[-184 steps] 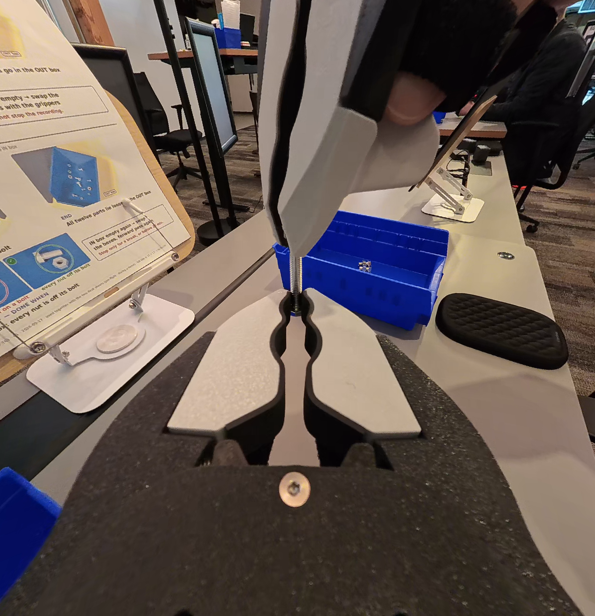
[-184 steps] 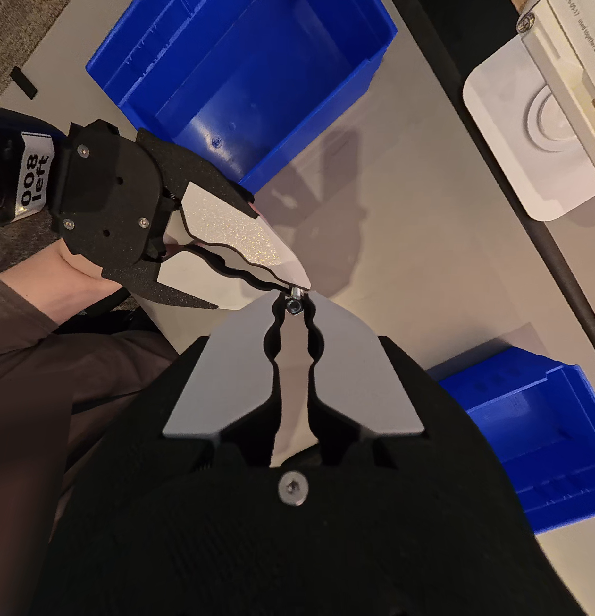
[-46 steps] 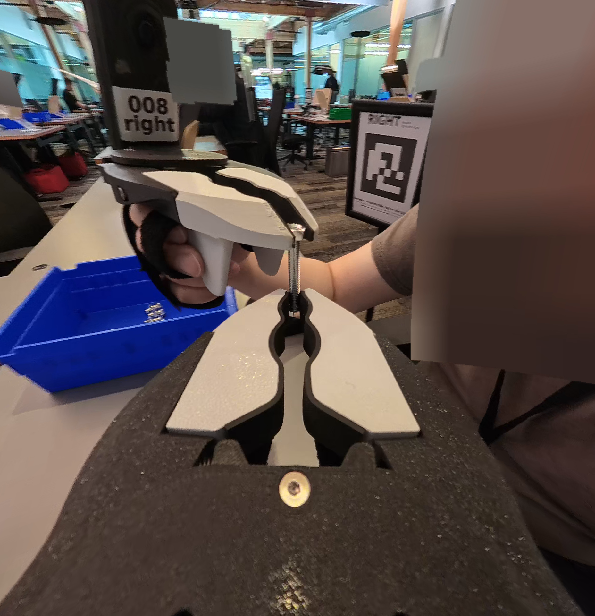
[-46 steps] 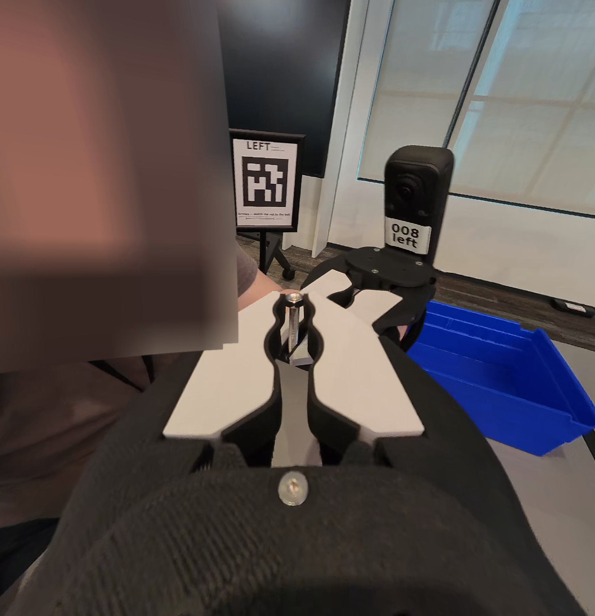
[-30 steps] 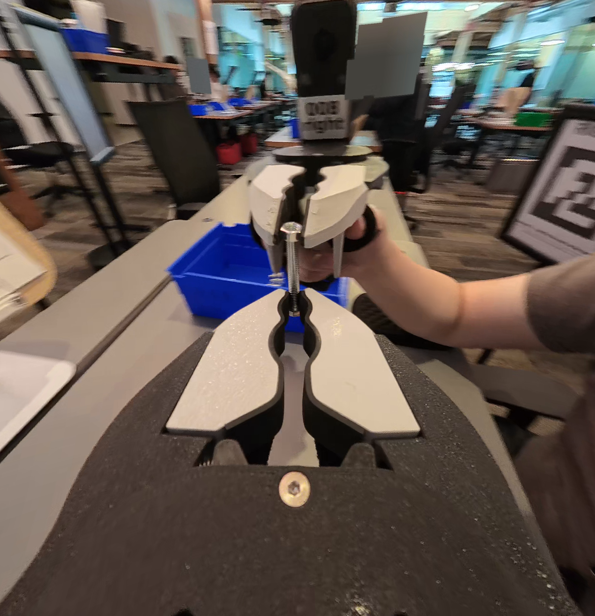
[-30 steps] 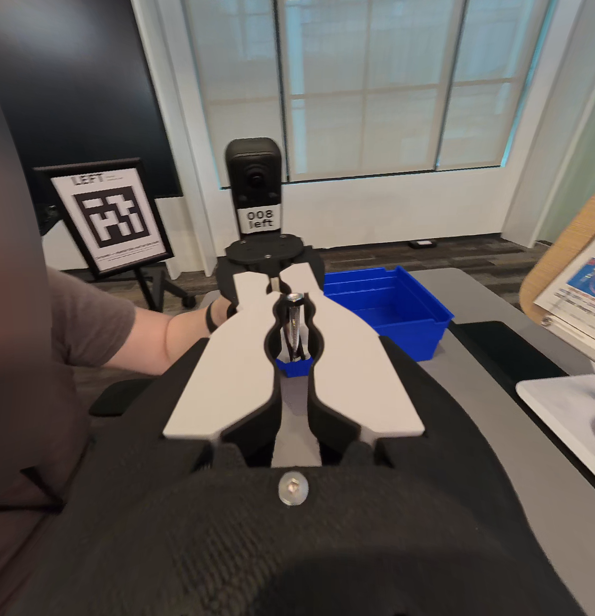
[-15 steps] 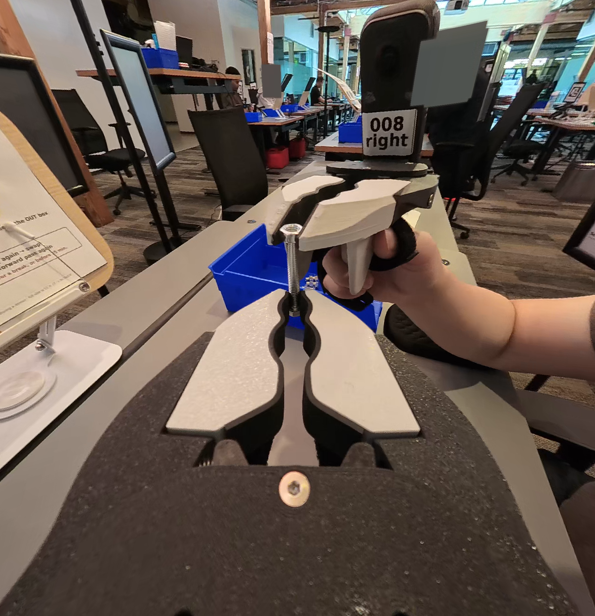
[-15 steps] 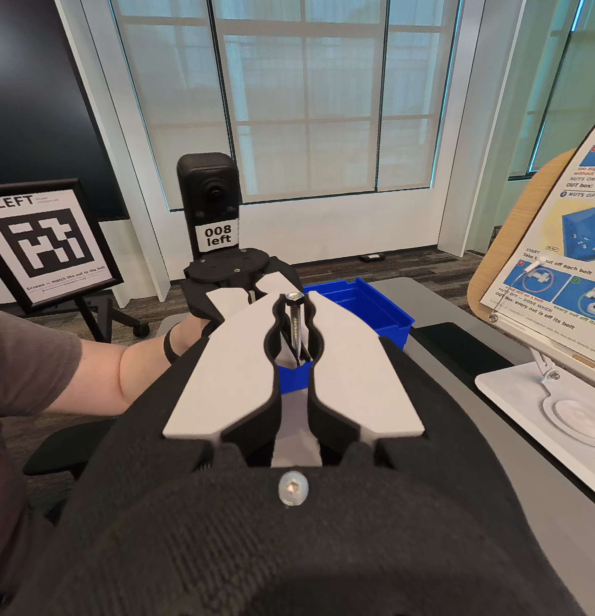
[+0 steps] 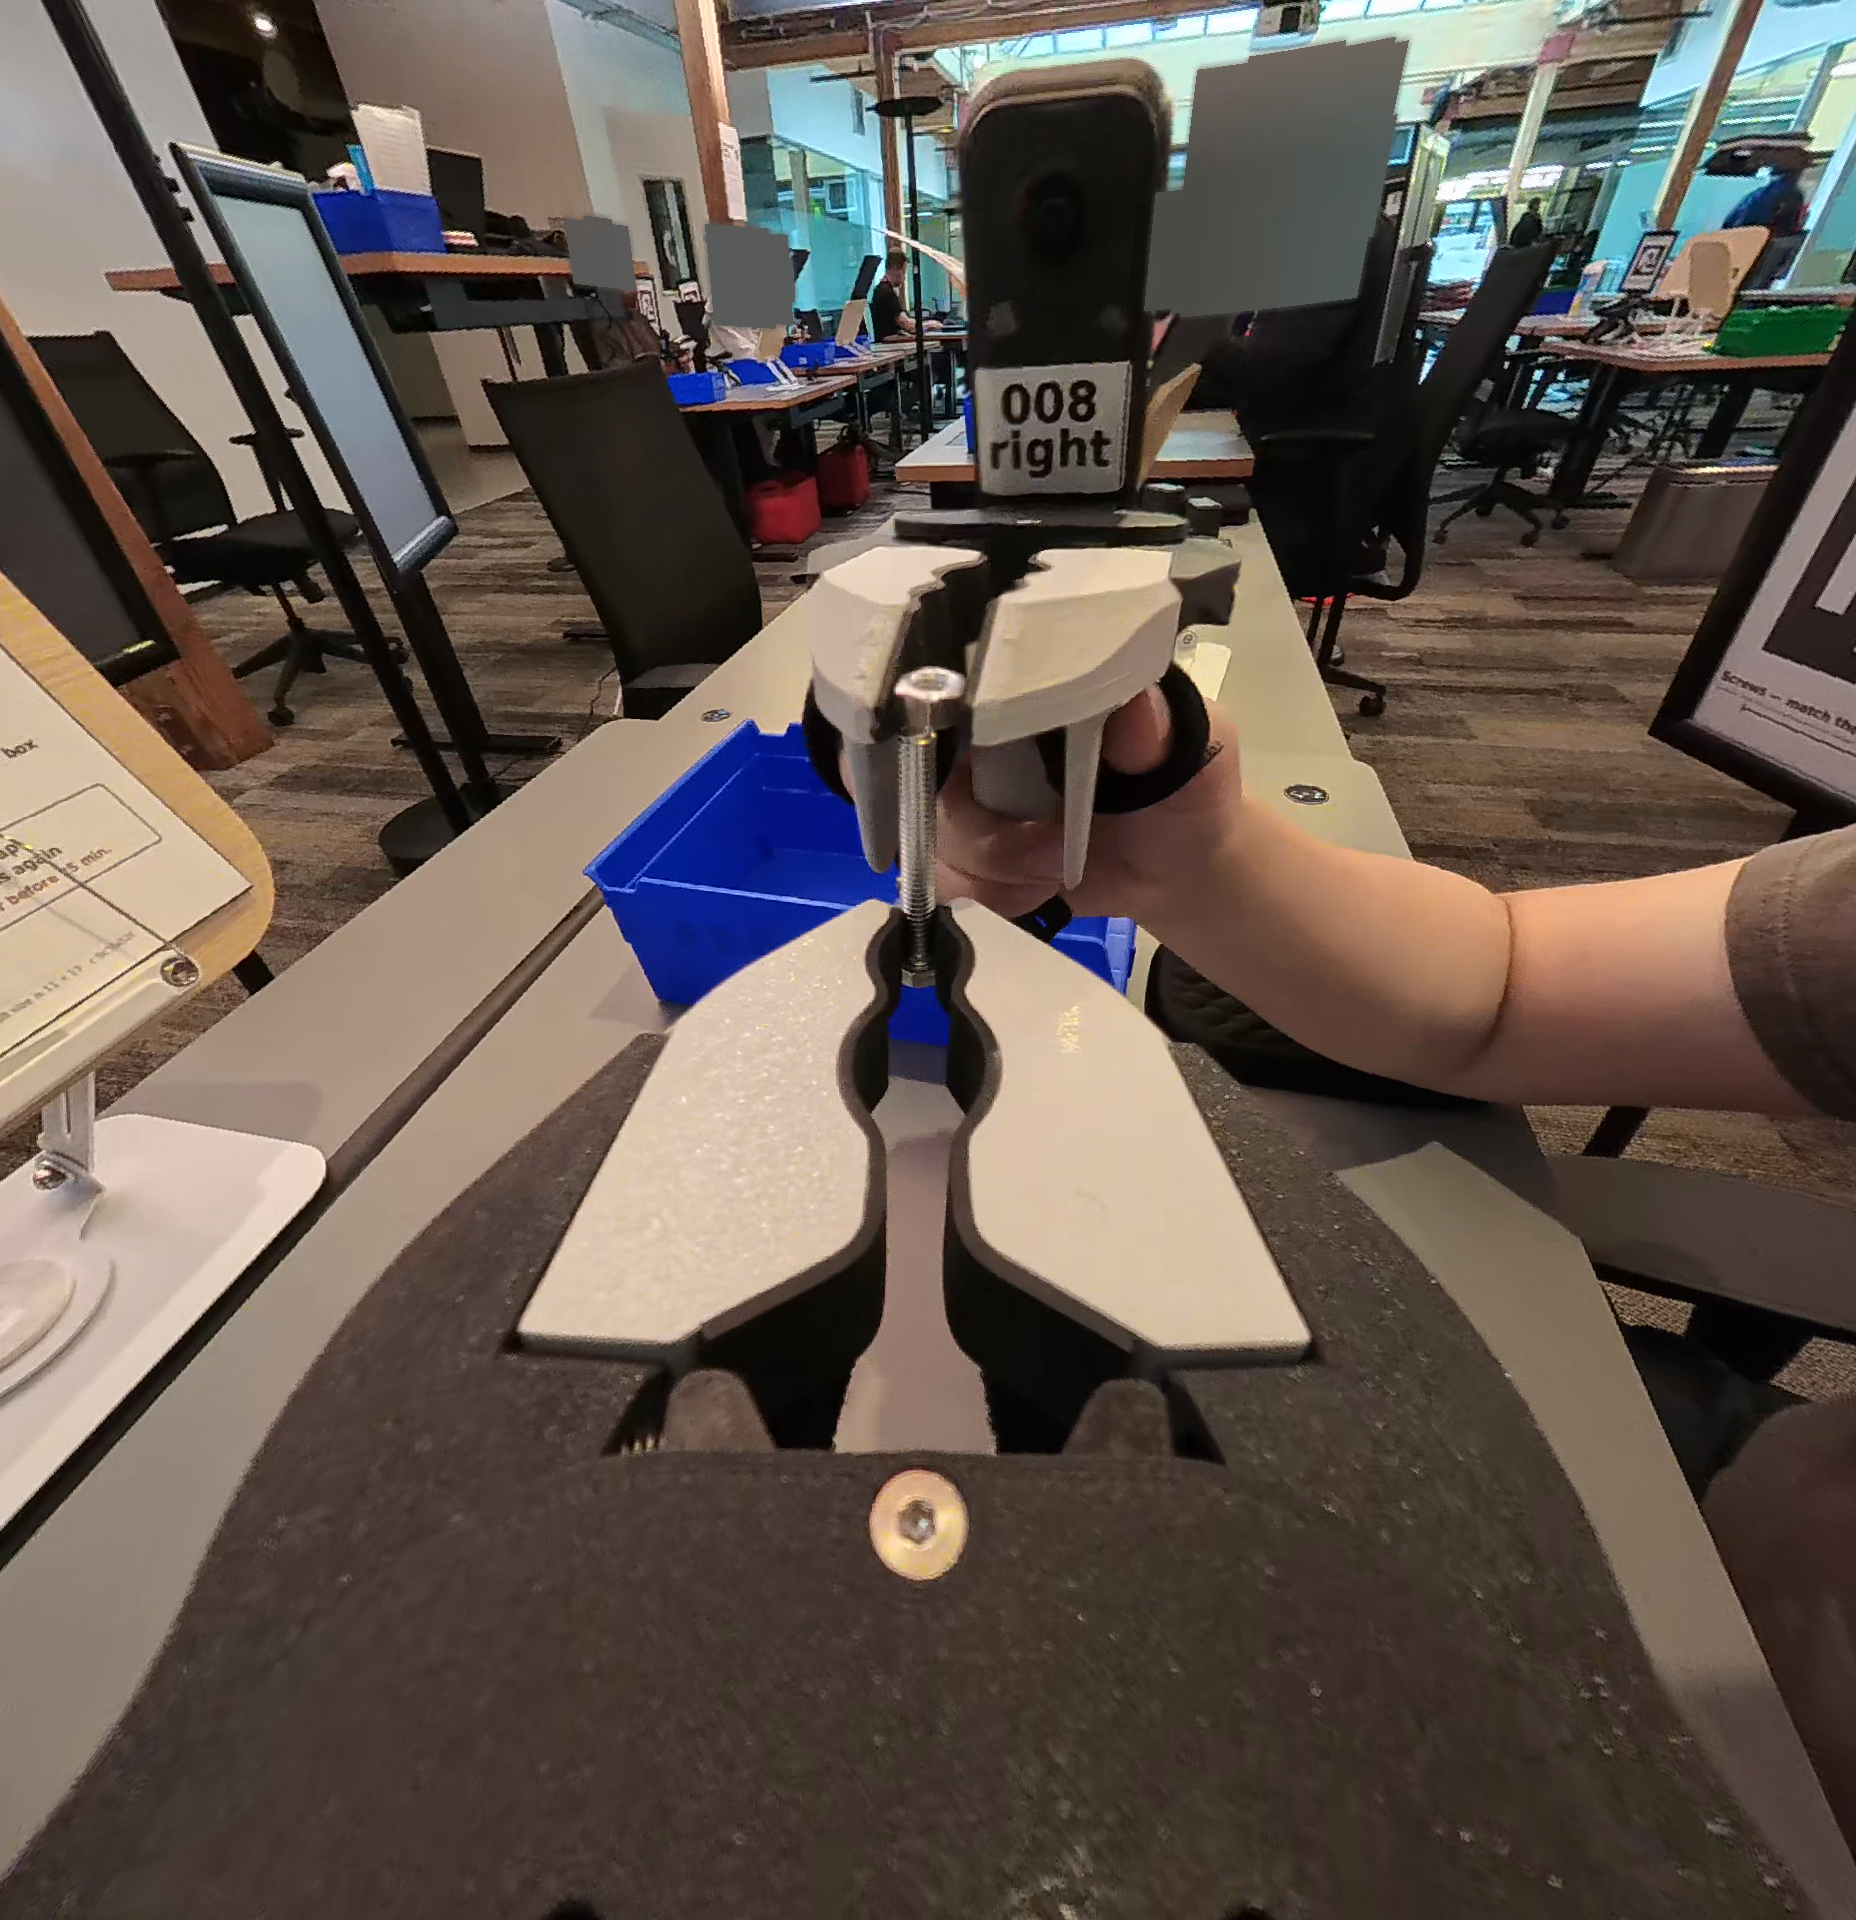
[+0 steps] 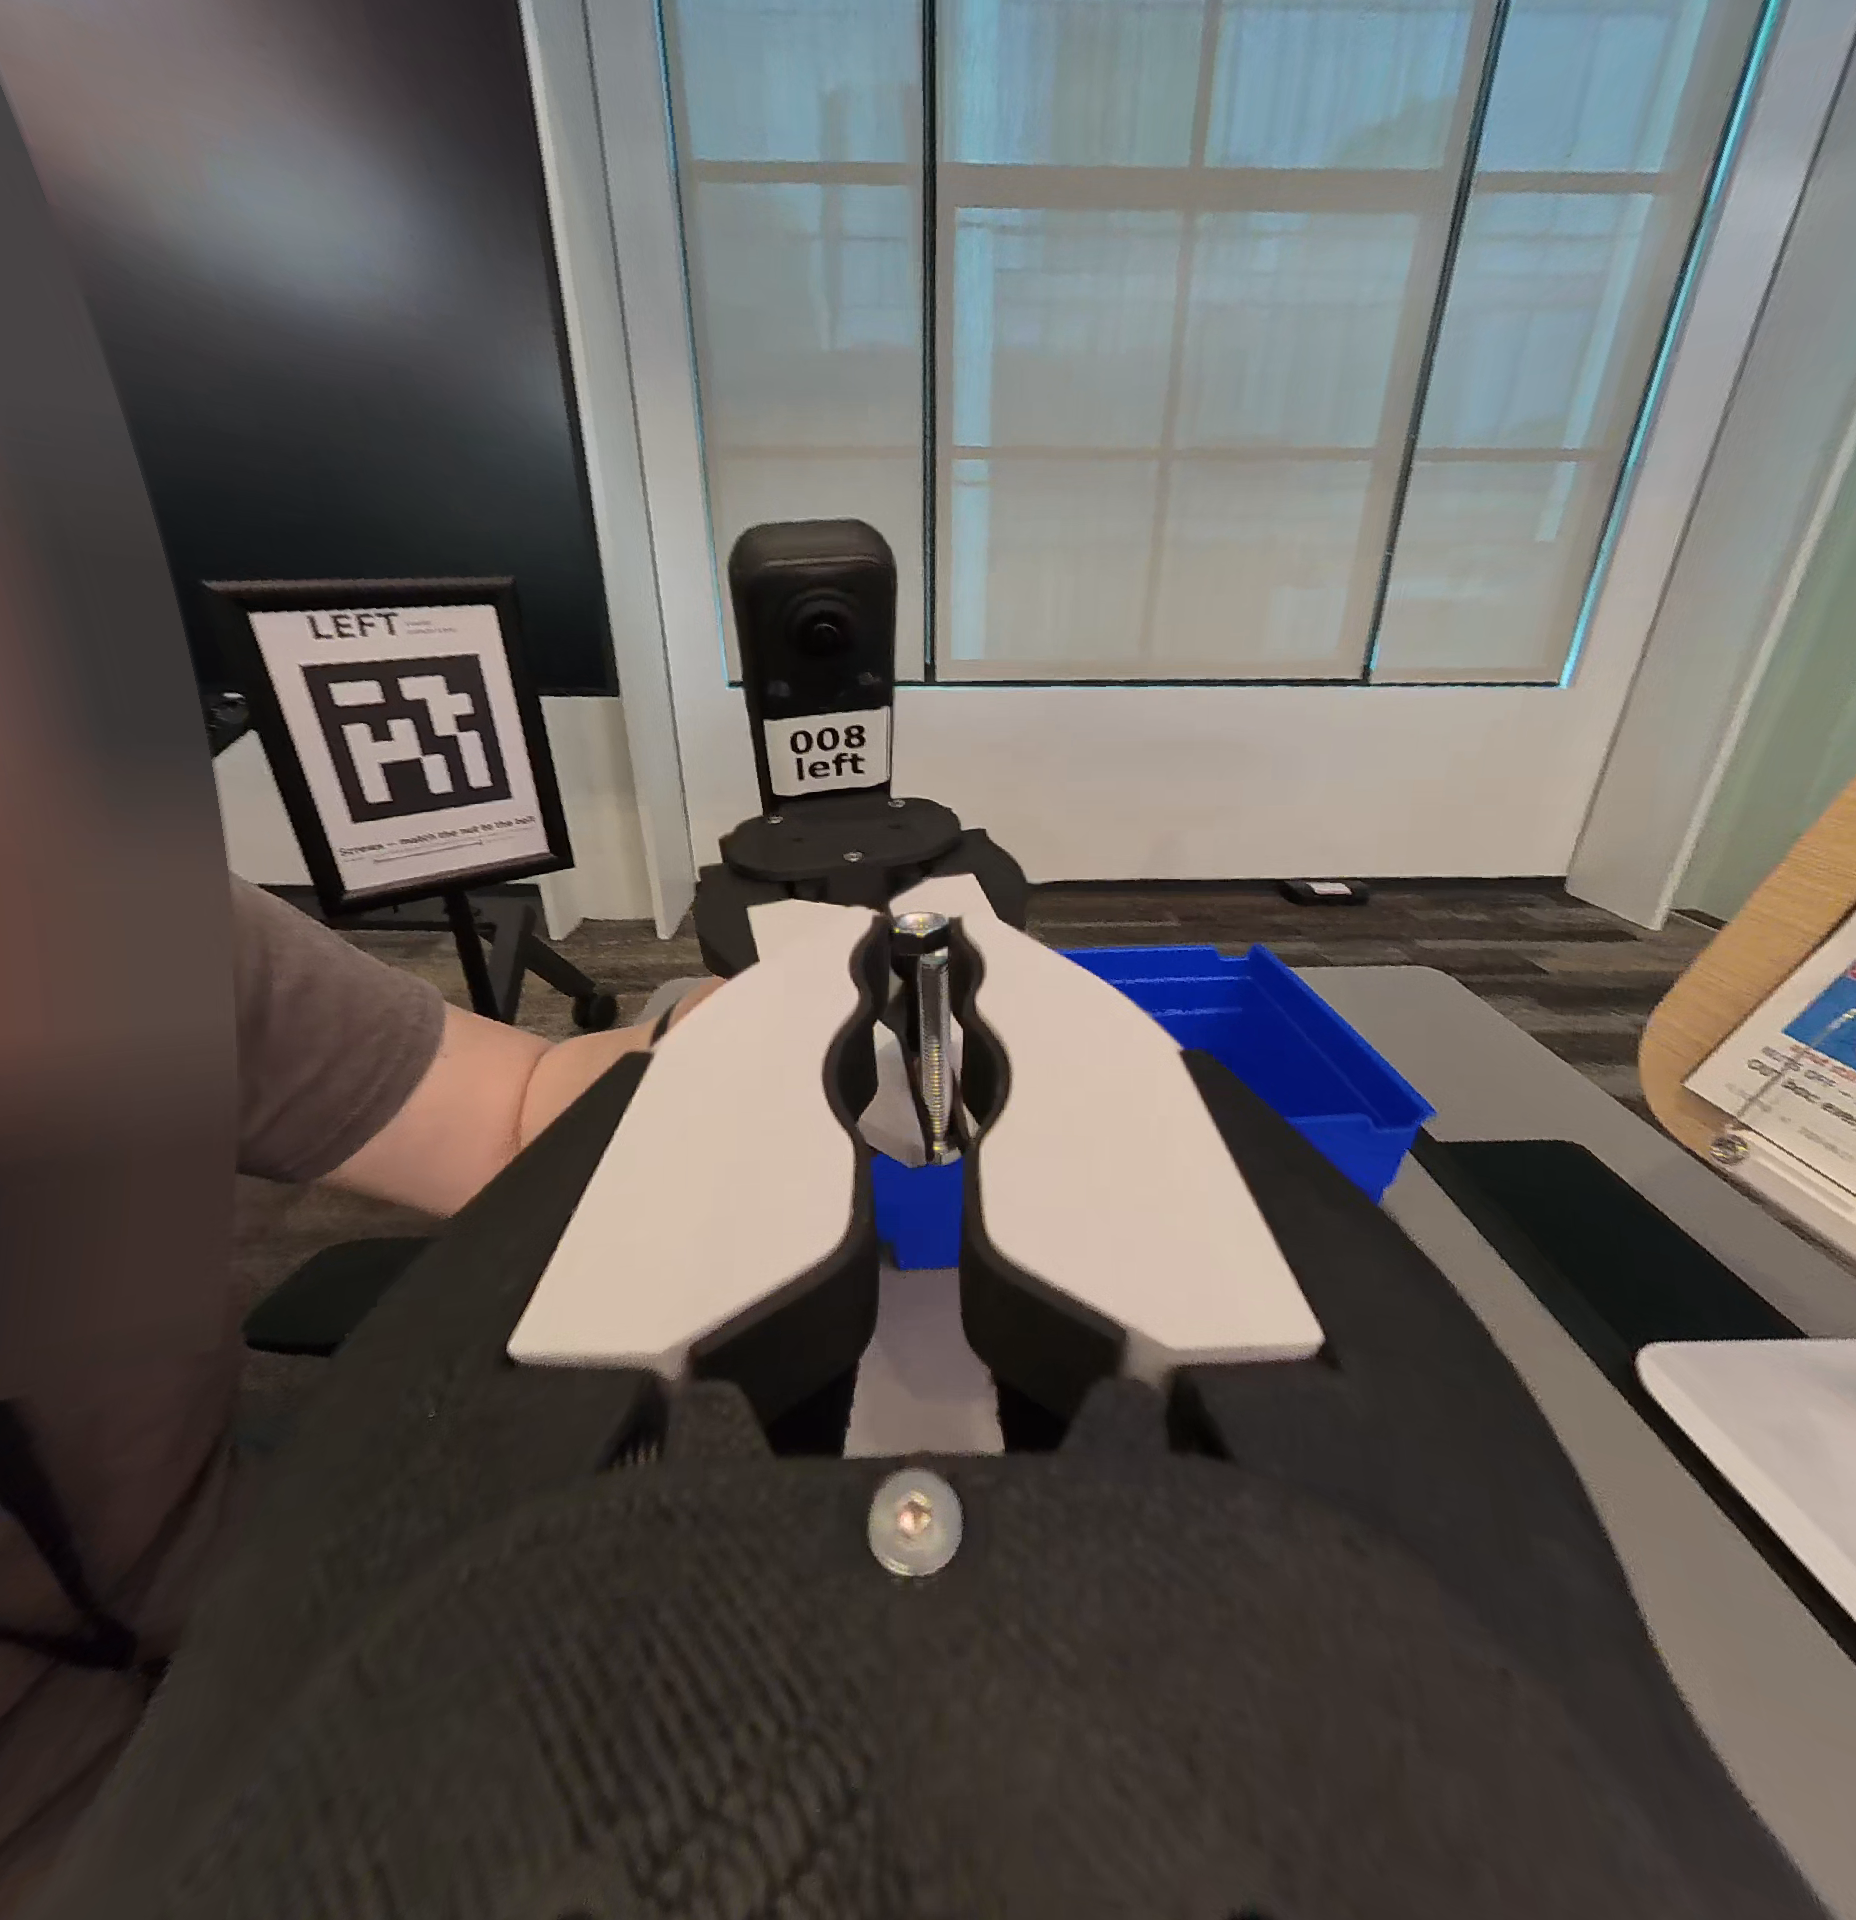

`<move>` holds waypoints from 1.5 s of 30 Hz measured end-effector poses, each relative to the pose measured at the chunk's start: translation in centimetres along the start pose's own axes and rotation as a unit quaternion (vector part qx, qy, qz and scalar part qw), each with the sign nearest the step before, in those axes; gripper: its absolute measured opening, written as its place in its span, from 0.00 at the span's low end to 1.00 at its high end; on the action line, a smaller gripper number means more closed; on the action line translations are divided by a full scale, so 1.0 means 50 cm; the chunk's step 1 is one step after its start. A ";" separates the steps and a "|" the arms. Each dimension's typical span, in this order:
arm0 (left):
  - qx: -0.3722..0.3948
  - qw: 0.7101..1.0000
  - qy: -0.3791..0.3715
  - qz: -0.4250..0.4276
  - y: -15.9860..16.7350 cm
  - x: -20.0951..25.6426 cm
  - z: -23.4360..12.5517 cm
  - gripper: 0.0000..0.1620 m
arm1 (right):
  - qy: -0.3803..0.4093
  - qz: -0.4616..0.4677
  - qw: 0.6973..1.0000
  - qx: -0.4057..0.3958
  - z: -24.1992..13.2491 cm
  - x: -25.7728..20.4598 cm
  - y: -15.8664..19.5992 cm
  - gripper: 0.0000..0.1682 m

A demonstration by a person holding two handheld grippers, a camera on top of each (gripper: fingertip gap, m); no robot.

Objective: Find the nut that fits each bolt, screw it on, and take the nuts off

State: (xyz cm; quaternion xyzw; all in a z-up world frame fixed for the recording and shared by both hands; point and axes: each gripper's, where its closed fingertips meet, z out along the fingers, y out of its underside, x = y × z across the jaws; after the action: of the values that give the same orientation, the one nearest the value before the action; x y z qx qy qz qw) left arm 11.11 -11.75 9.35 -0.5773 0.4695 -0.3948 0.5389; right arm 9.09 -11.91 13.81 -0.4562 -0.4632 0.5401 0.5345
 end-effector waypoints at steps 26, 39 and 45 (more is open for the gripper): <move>-0.004 0.998 0.070 -0.006 0.002 0.042 0.009 0.03 | -0.132 0.057 0.990 0.008 -0.020 -0.035 0.006 0.07; 0.002 0.992 0.129 -0.004 0.000 0.075 0.007 0.03 | -0.176 0.038 0.984 0.001 -0.025 -0.067 0.009 0.07; 0.002 0.996 0.087 0.001 -0.002 0.051 0.006 0.03 | -0.136 0.037 0.990 0.000 -0.019 -0.046 0.007 0.07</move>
State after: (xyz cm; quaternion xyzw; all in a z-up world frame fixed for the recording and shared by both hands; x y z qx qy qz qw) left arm 12.04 -14.13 9.28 -0.5392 0.5141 -0.4440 0.4979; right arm 10.03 -14.22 13.30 -0.3950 -0.5142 0.6167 0.4464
